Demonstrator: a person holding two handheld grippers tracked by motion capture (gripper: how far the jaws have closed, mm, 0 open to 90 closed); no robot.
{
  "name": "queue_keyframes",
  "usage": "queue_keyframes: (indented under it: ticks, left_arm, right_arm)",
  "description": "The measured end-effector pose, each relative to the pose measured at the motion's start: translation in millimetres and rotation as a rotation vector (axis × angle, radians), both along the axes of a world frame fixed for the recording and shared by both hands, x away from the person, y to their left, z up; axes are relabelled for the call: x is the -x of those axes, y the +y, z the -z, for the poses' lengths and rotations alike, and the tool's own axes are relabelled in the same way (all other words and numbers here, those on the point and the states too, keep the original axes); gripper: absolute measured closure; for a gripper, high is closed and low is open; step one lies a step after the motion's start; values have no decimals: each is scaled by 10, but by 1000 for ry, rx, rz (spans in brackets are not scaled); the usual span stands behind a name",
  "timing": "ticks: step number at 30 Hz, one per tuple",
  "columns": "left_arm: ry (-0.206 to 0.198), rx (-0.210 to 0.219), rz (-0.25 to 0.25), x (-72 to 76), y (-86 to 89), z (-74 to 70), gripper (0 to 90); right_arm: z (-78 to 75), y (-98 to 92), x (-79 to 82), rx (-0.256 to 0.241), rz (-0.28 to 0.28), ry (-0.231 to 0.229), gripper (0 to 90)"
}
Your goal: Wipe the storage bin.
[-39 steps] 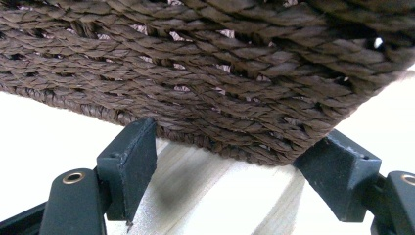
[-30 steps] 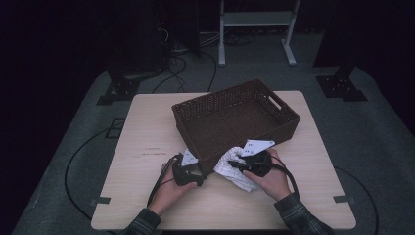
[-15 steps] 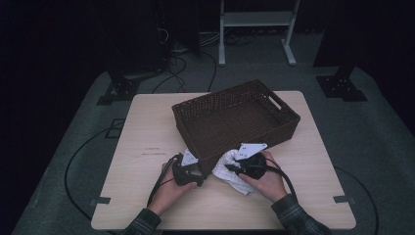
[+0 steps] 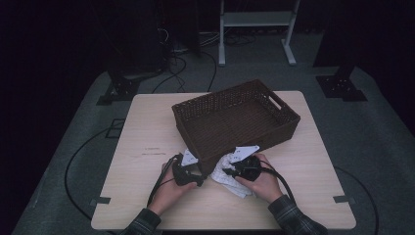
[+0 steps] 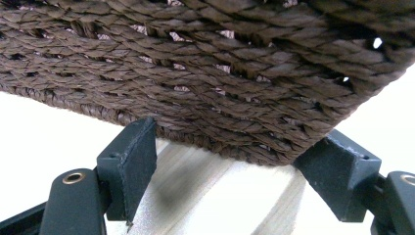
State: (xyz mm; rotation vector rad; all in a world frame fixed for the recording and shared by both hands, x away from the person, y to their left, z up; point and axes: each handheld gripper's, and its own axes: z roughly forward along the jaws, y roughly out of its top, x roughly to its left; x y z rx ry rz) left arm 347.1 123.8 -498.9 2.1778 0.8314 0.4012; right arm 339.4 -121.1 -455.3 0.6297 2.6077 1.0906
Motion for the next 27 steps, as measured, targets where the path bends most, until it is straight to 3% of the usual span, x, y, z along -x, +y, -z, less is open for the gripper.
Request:
queue_keyframes:
  ticks: [13,27]
  left_arm:
    - [2,-3,1,1,2,-1,237]
    - [2,-3,2,1,2,-1,237]
  right_arm:
    - [230,112,-34,42,-21,55,761]
    - [153,202,21,39,-39,27,762]
